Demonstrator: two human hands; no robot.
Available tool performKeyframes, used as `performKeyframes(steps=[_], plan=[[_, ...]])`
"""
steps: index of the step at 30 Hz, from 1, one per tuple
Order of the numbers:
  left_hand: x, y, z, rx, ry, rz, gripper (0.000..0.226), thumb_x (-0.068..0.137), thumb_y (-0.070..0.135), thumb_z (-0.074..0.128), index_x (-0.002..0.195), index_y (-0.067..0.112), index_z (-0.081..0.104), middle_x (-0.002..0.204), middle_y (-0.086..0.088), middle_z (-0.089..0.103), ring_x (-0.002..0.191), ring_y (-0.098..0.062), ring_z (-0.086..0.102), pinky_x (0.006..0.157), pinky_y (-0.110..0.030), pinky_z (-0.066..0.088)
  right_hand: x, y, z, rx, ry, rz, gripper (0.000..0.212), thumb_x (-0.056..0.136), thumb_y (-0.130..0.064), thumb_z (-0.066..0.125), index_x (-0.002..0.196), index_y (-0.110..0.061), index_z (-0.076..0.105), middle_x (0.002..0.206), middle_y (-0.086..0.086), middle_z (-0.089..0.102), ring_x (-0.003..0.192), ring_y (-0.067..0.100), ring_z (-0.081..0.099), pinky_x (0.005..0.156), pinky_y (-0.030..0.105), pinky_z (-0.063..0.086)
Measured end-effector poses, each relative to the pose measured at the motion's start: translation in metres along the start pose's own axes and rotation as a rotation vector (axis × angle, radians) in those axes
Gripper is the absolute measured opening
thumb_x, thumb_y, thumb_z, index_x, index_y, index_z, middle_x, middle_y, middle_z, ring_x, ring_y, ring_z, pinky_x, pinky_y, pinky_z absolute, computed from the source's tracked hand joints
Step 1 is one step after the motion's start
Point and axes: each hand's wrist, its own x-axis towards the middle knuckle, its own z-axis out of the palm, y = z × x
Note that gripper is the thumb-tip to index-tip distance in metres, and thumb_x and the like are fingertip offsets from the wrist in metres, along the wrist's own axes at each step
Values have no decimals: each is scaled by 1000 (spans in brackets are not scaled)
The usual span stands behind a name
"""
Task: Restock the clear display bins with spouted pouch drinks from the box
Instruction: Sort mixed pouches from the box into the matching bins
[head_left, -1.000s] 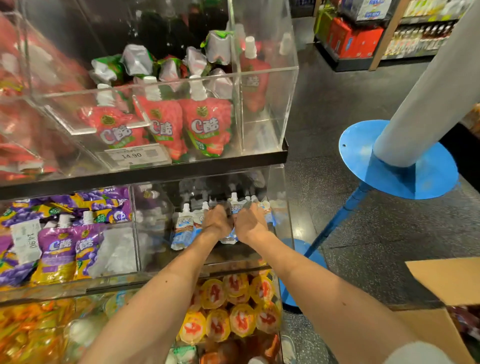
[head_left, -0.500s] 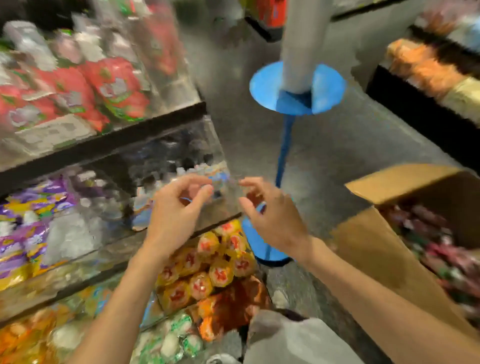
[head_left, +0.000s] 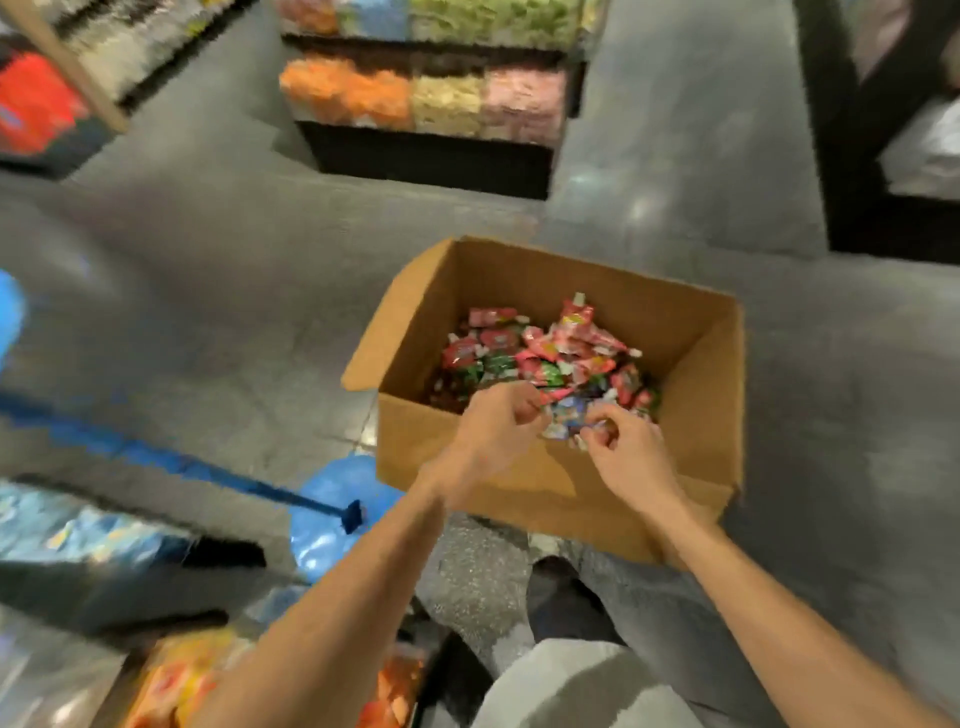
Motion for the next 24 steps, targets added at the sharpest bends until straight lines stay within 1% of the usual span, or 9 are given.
performKeyframes(steps=[2, 4, 7, 9, 12, 15, 19, 22, 24], plan=[[49, -2, 20, 95, -81, -42, 19, 93, 24, 65, 105, 10, 71, 102, -11, 74, 99, -27, 68, 89, -41, 53, 34, 29, -6, 9, 1, 91, 14, 96, -23, 60, 105, -14, 67, 79, 9, 67, 72, 23, 58, 73, 36, 45], [90, -11, 37, 159, -136, -91, 14, 94, 24, 64, 96, 11, 68, 101, -14, 73, 99, -30, 67, 87, -40, 52, 69, 59, -3, 17, -45, 184, 14, 94, -23, 63, 100, -10, 66, 84, 13, 70, 83, 29, 63, 78, 40, 48], [136, -35, 50, 199, -201, -263, 13, 93, 26, 65, 94, 13, 61, 95, -8, 67, 97, -29, 64, 81, -35, 48, 115, 94, 18, -65, -165, 297, 13, 95, -34, 60, 96, -22, 63, 93, 4, 72, 95, 27, 65, 87, 39, 49], [161, -53, 57, 169, -210, -367, 19, 92, 28, 68, 91, 15, 54, 91, -4, 59, 89, -25, 60, 75, -33, 45, 142, 111, 38, -110, -270, 332, 6, 94, -29, 60, 94, -23, 58, 92, 6, 71, 96, 29, 65, 89, 39, 50], [189, -74, 72, 172, -262, -407, 25, 88, 31, 74, 98, 14, 58, 94, -1, 59, 86, -19, 56, 73, -29, 44, 171, 132, 68, -195, -418, 391, 33, 92, -23, 63, 122, -13, 55, 117, 12, 63, 122, 29, 52, 96, 39, 47], [212, -93, 98, 313, -469, -314, 49, 82, 32, 77, 126, 16, 61, 120, -3, 66, 109, -23, 61, 89, -36, 51, 189, 149, 86, -266, -508, 472, 50, 88, -25, 69, 132, -14, 48, 132, 11, 55, 133, 31, 44, 102, 40, 44], [219, -114, 135, 774, -788, -41, 56, 89, 23, 69, 140, 25, 48, 133, -3, 56, 126, -26, 51, 98, -40, 48, 200, 165, 105, -189, -574, 656, 33, 90, -31, 66, 115, -17, 51, 118, 8, 58, 105, 28, 56, 80, 34, 45], [223, -134, 150, 1029, -944, 104, 66, 92, 27, 68, 149, 24, 36, 149, -4, 43, 139, -26, 36, 113, -45, 34, 199, 174, 121, -140, -559, 736, 56, 88, -54, 63, 131, -23, 48, 141, 6, 45, 123, 31, 50, 94, 38, 45], [224, -145, 151, 1109, -953, 172, 55, 97, 21, 59, 148, 23, 38, 151, -5, 39, 139, -26, 33, 110, -43, 31, 199, 178, 132, -139, -574, 775, 70, 84, -65, 62, 139, -26, 45, 149, 6, 38, 134, 31, 40, 104, 43, 41]])
